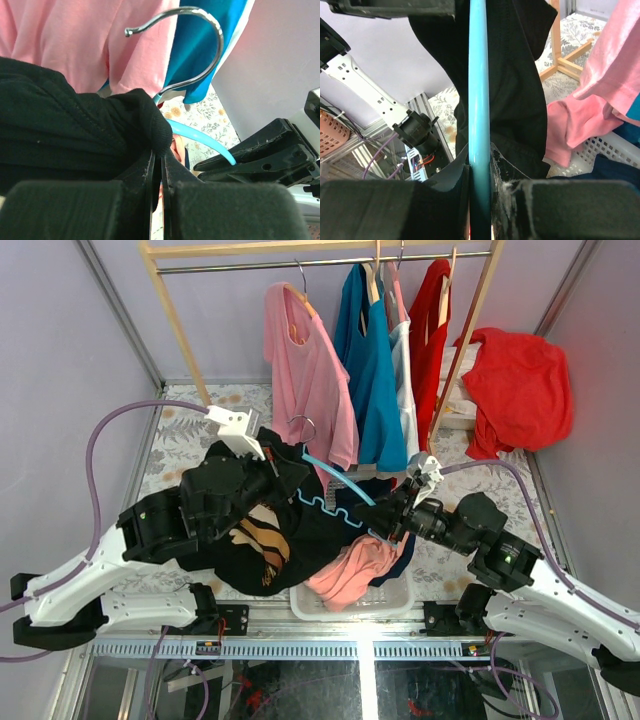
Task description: Place the t-shirt on the hanger
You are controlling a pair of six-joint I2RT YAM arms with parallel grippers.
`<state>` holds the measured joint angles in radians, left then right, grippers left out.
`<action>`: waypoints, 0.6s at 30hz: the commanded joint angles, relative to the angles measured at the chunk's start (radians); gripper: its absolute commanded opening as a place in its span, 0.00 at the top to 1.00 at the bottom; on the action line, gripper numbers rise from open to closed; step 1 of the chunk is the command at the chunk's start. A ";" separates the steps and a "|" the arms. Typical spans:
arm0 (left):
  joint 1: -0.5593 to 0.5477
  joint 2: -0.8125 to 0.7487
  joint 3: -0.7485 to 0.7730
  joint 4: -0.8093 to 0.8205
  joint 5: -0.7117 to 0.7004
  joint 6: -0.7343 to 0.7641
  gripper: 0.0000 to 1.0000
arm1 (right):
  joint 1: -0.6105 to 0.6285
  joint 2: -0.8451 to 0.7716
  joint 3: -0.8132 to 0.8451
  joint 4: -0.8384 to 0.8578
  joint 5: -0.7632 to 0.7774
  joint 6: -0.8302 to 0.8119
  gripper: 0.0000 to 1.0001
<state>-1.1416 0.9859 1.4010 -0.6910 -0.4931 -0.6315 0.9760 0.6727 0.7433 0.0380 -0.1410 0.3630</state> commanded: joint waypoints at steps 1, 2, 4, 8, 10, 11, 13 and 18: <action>0.002 0.017 0.027 0.083 0.089 -0.015 1.00 | -0.002 -0.029 -0.005 0.284 0.068 0.002 1.00; 0.002 0.014 0.025 0.084 0.093 -0.017 1.00 | -0.001 -0.033 -0.011 0.300 0.069 0.003 1.00; 0.001 0.006 0.022 0.085 0.099 -0.020 1.00 | -0.002 -0.041 -0.023 0.327 0.069 0.001 1.00; 0.001 -0.005 0.024 0.086 0.125 -0.012 0.89 | -0.001 -0.072 -0.069 0.411 0.078 0.002 1.00; 0.001 -0.011 0.020 0.091 0.136 -0.004 0.81 | -0.001 -0.084 -0.108 0.471 0.080 0.007 1.00; 0.002 -0.013 0.019 0.094 0.141 -0.001 0.78 | -0.002 -0.087 -0.121 0.500 0.082 0.009 1.00; 0.002 -0.014 0.020 0.096 0.149 0.007 0.73 | -0.001 -0.093 -0.147 0.551 0.088 0.016 1.00; 0.002 -0.013 0.040 0.094 0.176 0.020 0.57 | -0.002 -0.124 -0.183 0.624 0.097 0.016 1.00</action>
<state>-1.1370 0.9806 1.4044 -0.6380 -0.3832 -0.6304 0.9764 0.6018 0.5476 0.3527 -0.1200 0.3706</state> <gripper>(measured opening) 0.379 0.193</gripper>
